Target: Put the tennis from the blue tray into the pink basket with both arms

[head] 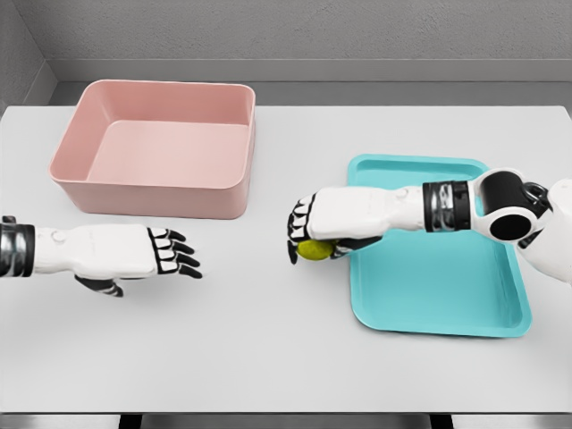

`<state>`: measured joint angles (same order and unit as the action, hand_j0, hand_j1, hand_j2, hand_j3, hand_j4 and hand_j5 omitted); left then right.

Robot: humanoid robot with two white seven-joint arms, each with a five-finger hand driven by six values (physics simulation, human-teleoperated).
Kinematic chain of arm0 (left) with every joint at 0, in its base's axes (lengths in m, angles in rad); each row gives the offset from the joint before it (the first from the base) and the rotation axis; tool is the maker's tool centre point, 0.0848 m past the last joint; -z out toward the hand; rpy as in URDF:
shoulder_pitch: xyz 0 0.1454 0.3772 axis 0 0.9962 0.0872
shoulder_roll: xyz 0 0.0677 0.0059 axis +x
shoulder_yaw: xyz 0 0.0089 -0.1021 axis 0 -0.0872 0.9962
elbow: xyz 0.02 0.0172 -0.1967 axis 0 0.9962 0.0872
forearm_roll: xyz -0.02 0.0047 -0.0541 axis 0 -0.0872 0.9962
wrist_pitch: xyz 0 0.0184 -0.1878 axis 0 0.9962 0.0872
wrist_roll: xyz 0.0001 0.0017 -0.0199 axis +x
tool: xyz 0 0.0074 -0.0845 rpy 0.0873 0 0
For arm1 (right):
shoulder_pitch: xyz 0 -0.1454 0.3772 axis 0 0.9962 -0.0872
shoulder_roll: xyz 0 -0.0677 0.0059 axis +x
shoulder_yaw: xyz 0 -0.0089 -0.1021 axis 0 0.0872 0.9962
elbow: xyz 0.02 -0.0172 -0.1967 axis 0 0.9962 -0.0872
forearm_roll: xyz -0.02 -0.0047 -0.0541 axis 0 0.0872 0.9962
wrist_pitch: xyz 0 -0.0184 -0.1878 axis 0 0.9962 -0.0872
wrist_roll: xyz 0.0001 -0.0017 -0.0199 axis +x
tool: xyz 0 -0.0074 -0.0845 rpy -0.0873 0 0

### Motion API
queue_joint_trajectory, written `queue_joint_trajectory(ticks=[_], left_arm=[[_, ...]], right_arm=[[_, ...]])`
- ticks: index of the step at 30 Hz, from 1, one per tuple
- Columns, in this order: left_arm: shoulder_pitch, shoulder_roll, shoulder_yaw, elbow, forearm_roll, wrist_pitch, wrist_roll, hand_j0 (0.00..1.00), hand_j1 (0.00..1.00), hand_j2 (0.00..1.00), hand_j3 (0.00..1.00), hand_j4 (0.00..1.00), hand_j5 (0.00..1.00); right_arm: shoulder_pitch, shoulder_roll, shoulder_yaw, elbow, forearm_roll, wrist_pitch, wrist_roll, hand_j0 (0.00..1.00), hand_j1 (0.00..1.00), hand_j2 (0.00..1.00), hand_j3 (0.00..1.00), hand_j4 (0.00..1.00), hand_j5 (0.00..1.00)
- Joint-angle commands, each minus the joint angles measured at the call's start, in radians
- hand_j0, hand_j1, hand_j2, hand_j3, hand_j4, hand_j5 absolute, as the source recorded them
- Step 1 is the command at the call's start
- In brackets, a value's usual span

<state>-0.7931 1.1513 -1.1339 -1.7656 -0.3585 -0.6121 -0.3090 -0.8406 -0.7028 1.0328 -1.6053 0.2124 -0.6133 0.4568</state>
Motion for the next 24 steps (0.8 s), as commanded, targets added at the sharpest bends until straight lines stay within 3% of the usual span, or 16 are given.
queue_joint_trajectory(ticks=[1, 6, 17, 24], left_arm=[[0.000, 0.004, 0.002, 0.000, 0.006, 0.001, -0.009, 1.00, 1.00, 1.00, 1.00, 1.00, 1.00], [0.000, 0.011, 0.010, 0.000, 0.007, 0.001, -0.002, 1.00, 1.00, 1.00, 1.00, 1.00, 1.00], [0.008, 0.024, 0.014, 0.000, 0.009, 0.001, -0.001, 1.00, 1.00, 1.00, 1.00, 1.00, 1.00], [0.008, 0.024, 0.016, 0.000, 0.009, 0.001, 0.001, 1.00, 1.00, 1.00, 1.00, 1.00, 1.00]], right_arm=[[0.000, 0.060, 0.010, 0.005, -0.007, 0.002, 0.031, 0.52, 0.52, 0.52, 0.52, 0.52, 0.52], [0.000, 0.118, 0.032, 0.024, -0.005, 0.002, 0.053, 0.52, 0.52, 0.52, 0.52, 0.52, 0.52], [-0.037, 0.250, 0.090, 0.194, -0.002, 0.023, 0.076, 0.52, 0.52, 0.52, 0.52, 0.52, 0.52], [-0.043, 0.284, 0.142, 0.196, -0.002, 0.046, 0.074, 0.52, 0.52, 0.52, 0.52, 0.52, 0.52]])
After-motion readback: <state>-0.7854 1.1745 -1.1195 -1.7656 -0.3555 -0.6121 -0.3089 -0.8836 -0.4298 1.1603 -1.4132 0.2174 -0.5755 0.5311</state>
